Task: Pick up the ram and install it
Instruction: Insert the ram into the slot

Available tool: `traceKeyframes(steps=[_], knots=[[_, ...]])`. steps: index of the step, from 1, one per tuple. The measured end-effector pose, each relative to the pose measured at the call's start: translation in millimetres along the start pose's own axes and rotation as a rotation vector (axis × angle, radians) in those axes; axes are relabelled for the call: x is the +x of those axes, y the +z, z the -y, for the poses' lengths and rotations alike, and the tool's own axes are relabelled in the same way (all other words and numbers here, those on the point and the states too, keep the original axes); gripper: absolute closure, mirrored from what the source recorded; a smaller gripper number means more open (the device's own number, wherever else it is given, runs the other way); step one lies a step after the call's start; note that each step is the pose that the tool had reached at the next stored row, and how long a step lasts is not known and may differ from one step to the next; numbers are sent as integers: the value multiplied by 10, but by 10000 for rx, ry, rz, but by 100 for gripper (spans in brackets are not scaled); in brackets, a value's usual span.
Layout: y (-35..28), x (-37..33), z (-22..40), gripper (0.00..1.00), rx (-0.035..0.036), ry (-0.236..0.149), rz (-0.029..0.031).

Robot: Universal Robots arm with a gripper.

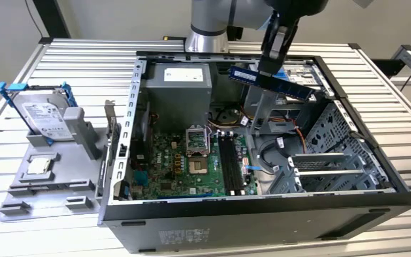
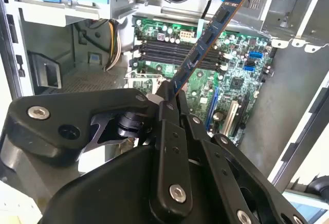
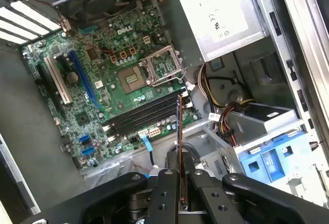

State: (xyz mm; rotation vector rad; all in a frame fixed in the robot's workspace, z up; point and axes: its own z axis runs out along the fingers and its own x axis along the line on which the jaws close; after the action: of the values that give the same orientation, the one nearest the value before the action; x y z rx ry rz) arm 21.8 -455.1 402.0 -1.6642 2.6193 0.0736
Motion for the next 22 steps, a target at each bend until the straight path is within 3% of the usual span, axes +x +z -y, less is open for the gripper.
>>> traceKeyframes(steps=[22], knots=[[3, 0, 0, 100, 213, 3756, 75]])
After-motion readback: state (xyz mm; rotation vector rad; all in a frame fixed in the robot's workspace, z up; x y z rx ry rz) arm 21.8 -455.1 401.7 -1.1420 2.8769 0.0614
